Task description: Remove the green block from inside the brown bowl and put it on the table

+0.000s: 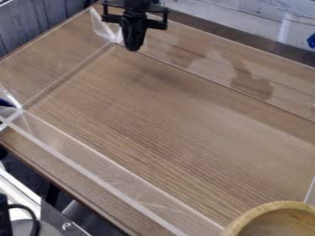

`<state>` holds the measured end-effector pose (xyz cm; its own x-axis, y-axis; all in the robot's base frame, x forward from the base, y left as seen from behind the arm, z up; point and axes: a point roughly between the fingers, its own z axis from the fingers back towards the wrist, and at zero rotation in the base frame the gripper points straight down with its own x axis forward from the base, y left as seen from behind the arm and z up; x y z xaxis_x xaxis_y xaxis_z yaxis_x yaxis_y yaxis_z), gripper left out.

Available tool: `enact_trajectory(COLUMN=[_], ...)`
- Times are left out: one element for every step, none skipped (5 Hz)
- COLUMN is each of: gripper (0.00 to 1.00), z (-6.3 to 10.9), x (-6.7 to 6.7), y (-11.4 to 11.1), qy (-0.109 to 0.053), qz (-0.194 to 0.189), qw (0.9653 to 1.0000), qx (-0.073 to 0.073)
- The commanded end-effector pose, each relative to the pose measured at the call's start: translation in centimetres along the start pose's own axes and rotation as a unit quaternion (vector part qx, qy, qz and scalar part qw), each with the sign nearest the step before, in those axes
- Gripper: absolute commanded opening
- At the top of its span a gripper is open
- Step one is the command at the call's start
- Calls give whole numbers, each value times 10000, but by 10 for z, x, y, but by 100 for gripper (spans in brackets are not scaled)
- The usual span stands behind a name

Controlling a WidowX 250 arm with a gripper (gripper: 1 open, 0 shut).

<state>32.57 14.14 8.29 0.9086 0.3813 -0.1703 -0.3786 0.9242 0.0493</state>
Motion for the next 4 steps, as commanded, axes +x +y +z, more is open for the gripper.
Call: enact_trajectory(gripper=[0,0,0,0], z=[9,-2,-18,-30], x=[4,6,6,8], y=[8,10,13,17], qy=[-226,-134,-49,25], qz=[80,79,78,108], qw=[9997,9998,9998,9997], qx=[64,130,172,204])
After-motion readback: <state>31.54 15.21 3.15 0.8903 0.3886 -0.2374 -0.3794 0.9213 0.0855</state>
